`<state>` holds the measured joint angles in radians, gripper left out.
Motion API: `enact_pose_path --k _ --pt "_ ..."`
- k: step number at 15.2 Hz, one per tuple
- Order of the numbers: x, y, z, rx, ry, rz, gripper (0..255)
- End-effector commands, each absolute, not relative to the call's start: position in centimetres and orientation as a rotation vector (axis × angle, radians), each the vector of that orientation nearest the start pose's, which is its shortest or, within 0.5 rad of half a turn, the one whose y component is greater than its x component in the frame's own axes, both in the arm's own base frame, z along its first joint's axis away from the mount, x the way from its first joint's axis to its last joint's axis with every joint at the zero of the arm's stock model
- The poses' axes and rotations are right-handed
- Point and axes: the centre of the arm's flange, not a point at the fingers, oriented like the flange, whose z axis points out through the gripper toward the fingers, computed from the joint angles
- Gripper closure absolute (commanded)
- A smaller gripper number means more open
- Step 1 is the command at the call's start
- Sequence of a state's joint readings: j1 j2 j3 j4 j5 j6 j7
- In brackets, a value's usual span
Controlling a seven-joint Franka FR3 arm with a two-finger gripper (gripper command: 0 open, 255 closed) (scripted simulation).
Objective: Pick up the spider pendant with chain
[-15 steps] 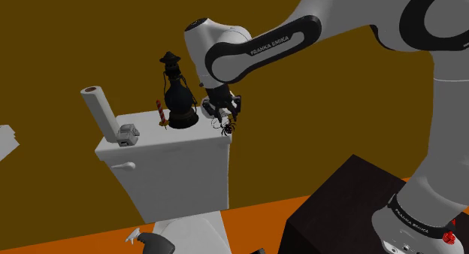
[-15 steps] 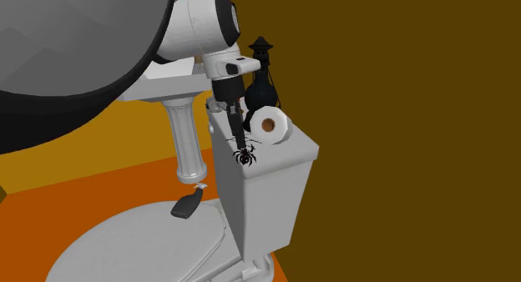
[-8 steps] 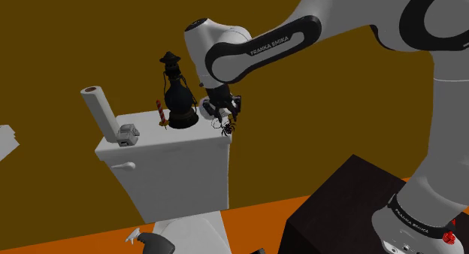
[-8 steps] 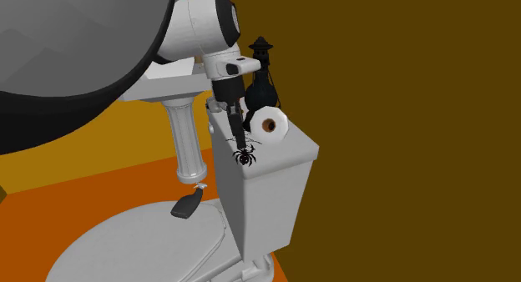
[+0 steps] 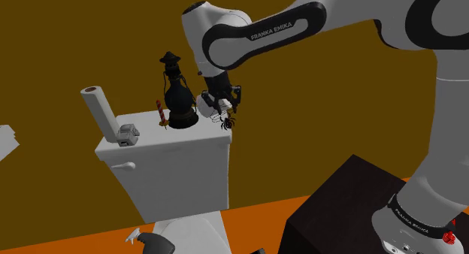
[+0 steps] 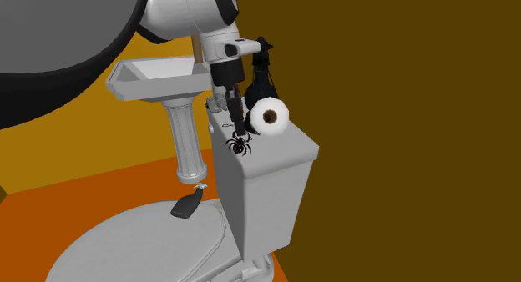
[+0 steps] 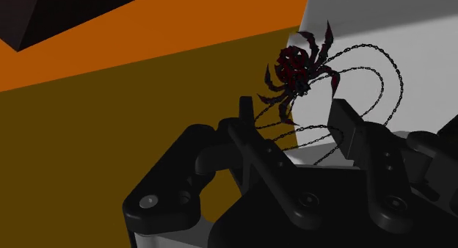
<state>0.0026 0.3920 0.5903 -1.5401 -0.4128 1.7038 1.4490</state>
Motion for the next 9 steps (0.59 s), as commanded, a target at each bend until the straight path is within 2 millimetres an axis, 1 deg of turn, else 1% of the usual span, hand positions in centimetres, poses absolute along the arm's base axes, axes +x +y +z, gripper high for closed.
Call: enact_pose_path --k 1,7,9 --pt "57.9 28.7 45.6 -3.114 1.291 -0.131 255" --pt "57.9 28.7 48.8 -3.114 1.291 -0.131 255" --pt "57.9 28.6 48.9 -3.113 1.291 -0.131 255"
